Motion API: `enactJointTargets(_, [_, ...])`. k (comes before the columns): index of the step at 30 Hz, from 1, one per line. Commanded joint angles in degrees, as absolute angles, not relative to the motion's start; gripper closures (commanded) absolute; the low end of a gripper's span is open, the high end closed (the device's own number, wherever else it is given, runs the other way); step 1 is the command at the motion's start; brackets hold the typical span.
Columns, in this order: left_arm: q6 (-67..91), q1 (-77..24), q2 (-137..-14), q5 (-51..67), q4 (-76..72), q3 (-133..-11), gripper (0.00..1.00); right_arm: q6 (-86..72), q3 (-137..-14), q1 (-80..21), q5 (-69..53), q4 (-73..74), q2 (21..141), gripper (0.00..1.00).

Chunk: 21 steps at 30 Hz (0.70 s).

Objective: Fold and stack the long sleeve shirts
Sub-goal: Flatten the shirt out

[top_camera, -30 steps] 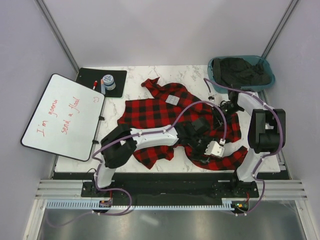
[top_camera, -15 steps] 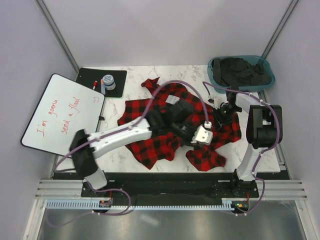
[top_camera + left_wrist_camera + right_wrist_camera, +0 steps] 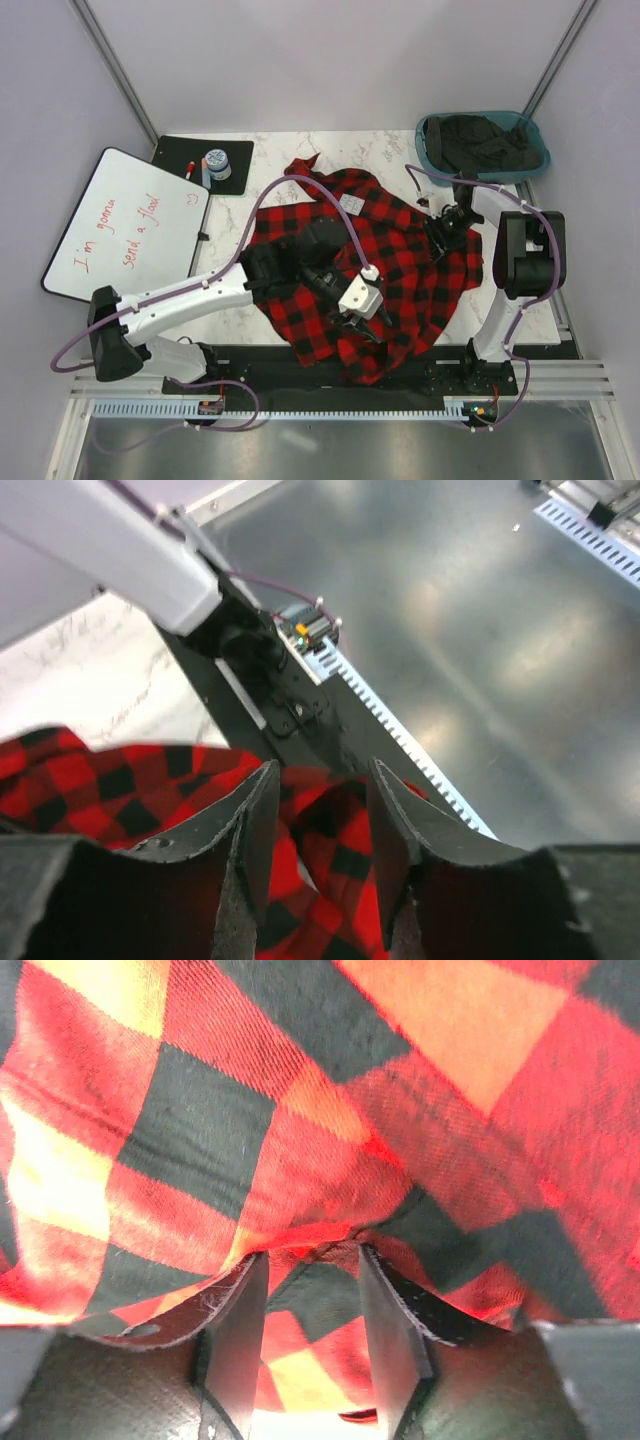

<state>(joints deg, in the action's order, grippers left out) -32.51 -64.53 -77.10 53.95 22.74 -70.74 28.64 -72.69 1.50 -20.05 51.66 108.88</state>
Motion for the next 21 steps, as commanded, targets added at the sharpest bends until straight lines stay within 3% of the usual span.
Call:
enactJointTargets(1, [-31.47,-57.95,-72.26,50.36,26.1,-65.34,0.52,31.2,-74.44,1.76,-17.66,51.23,103.38,0.5])
enactJointTargets(6, [-43.21,-44.67,-68.11,36.06,37.42,-53.64,0.58,32.34,-74.71,1.76,-19.77,57.9,93.89,0.5])
enactJointTargets(11, [-44.92,-37.98,-76.71,27.61,41.84,-49.39,0.62,34.89,-65.42,0.35,-17.85,61.08,89.13,0.58])
enactJointTargets(21, [-47.9,-24.62,-93.94,14.78,36.83,-52.63,0.67,33.49,-59.23,0.35,-6.95,45.72,98.76,0.61])
